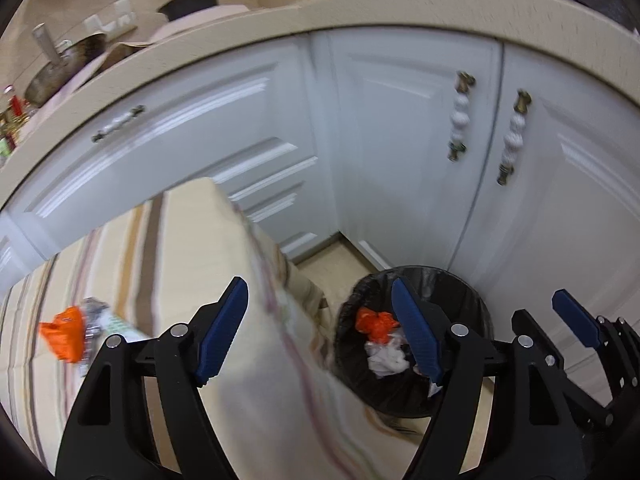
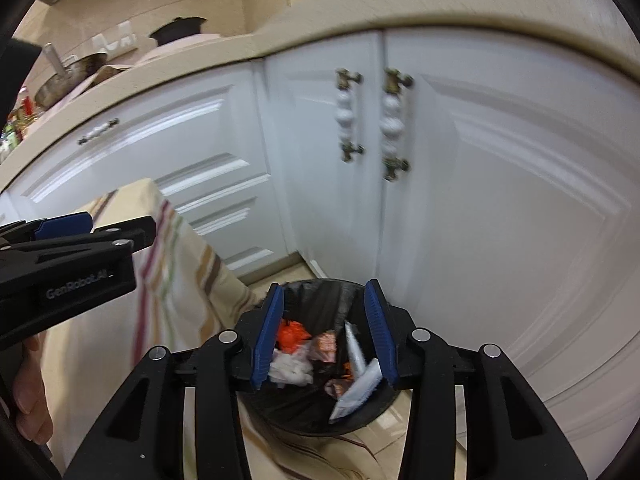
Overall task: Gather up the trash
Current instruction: 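Return to the table and grasp the small white tube with the right gripper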
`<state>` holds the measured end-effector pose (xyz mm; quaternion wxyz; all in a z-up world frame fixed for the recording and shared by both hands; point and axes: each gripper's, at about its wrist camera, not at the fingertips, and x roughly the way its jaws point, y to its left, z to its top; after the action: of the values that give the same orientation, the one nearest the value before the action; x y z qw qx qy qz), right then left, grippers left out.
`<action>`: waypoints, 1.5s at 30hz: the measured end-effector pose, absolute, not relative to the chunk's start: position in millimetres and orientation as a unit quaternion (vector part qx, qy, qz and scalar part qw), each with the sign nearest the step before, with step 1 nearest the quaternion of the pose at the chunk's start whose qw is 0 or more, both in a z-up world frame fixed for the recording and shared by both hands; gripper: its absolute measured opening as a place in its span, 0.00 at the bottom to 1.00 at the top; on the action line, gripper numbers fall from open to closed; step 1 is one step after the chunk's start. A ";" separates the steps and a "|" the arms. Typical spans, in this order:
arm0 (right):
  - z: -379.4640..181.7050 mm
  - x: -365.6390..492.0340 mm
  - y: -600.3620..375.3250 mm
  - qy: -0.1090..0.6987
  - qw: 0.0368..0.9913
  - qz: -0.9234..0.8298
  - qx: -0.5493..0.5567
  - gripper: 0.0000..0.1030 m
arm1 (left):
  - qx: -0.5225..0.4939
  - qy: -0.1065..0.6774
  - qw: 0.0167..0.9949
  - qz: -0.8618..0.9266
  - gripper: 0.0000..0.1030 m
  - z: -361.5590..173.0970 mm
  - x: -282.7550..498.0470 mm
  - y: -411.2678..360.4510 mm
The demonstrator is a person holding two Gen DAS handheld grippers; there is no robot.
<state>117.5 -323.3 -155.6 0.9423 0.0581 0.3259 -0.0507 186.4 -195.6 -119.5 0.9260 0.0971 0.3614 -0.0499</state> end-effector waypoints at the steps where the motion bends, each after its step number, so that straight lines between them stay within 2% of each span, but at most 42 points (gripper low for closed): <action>1: -152.2 116.5 -317.6 0.324 0.943 -0.045 0.058 0.43 | 0.095 0.359 0.928 -0.044 0.71 -114.6 182.1 -185.2; 10: -130.2 113.3 -244.9 0.313 0.948 0.031 0.041 0.43 | 0.071 0.354 0.932 0.026 0.72 -92.9 147.1 -81.8; 27: -124.6 102.6 -110.7 0.339 0.927 0.158 -0.028 0.43 | 0.020 0.391 0.901 0.185 0.72 -112.9 84.8 101.1; 45: -150.0 104.4 -66.2 0.422 0.884 0.187 -0.074 0.43 | -0.019 0.405 0.891 0.205 0.72 -128.3 67.0 144.1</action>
<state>104.4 -66.2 -150.0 0.8839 -0.0741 0.4220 0.1874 67.0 144.1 -128.3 0.8906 -0.0190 0.4053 0.2054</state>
